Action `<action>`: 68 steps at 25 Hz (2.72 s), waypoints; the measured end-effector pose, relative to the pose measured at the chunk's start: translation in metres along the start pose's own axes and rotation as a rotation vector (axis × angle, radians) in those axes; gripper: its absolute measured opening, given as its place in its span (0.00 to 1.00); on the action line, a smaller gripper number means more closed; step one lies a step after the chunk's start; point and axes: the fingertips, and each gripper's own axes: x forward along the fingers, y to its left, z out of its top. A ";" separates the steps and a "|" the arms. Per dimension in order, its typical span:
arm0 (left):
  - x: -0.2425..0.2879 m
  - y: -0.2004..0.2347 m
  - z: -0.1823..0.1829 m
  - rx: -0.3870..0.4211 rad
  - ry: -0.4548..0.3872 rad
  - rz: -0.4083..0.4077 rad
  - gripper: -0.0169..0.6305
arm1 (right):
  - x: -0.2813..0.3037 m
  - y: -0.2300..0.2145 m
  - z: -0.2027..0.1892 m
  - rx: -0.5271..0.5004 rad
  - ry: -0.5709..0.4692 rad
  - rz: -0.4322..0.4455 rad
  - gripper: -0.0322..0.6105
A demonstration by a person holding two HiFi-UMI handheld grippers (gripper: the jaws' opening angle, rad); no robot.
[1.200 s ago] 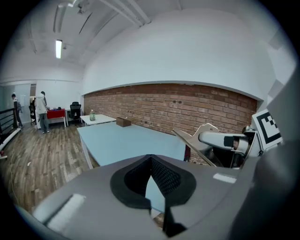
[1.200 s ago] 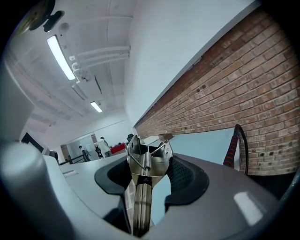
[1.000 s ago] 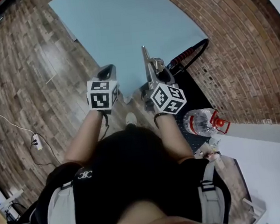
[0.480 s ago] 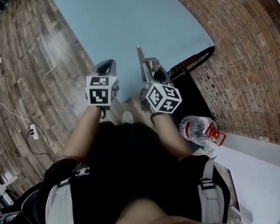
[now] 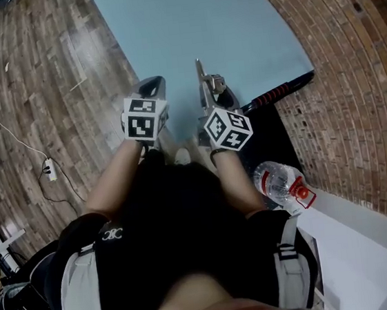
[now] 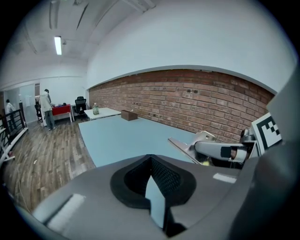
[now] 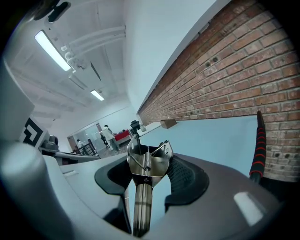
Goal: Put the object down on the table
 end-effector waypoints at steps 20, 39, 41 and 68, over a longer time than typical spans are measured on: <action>0.034 0.040 -0.024 -0.049 0.091 -0.030 0.03 | 0.075 -0.028 -0.100 -0.188 0.285 -0.138 0.40; 0.033 0.060 -0.028 -0.046 0.123 -0.003 0.03 | 0.095 -0.037 -0.157 -0.201 0.437 -0.147 0.40; 0.033 0.060 -0.029 -0.047 0.125 -0.001 0.03 | 0.095 -0.040 -0.163 -0.218 0.460 -0.158 0.40; 0.038 0.035 -0.026 -0.007 0.129 -0.045 0.03 | 0.076 -0.059 -0.100 -0.322 0.245 -0.294 0.25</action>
